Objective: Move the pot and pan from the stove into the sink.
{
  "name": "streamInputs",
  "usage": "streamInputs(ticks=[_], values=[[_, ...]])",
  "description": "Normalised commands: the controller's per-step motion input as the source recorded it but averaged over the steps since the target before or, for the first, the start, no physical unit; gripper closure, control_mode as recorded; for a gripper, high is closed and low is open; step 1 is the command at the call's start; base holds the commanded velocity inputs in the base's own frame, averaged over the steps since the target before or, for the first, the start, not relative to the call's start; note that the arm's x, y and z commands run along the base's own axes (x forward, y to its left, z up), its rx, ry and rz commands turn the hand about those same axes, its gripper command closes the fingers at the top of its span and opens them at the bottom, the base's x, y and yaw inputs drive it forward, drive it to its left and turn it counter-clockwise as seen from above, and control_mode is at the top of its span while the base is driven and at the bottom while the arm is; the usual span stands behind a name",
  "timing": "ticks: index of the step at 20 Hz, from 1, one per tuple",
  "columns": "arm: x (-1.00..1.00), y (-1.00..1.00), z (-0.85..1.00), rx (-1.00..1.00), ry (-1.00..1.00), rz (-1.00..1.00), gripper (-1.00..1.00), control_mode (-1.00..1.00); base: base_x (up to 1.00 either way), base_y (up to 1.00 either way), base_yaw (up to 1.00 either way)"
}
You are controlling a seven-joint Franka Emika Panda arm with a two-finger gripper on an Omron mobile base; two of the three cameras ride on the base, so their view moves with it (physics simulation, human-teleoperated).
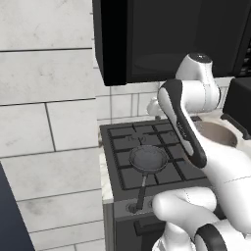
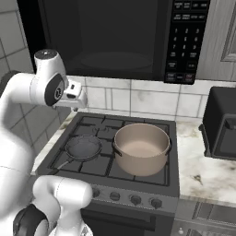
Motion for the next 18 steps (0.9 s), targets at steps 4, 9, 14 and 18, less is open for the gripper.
streamInputs(ticks=[4, 9, 14, 18], values=[[-0.71, 0.18, 0.0, 0.0, -0.17, 0.0, -1.0, -1.0, 0.0, 0.0, 0.0], [-0.64, 0.18, 0.0, 0.02, -0.13, 0.0, -1.0, -1.0, 0.0, 0.0, 0.0], [-0.33, 0.17, -0.01, 0.06, -0.04, -0.01, -1.0, -1.0, 0.0, 0.0, 0.0], [-0.02, 0.08, -0.01, 0.05, 0.0, -0.01, -1.0, -1.0, 0.0, 0.0, 0.0]])
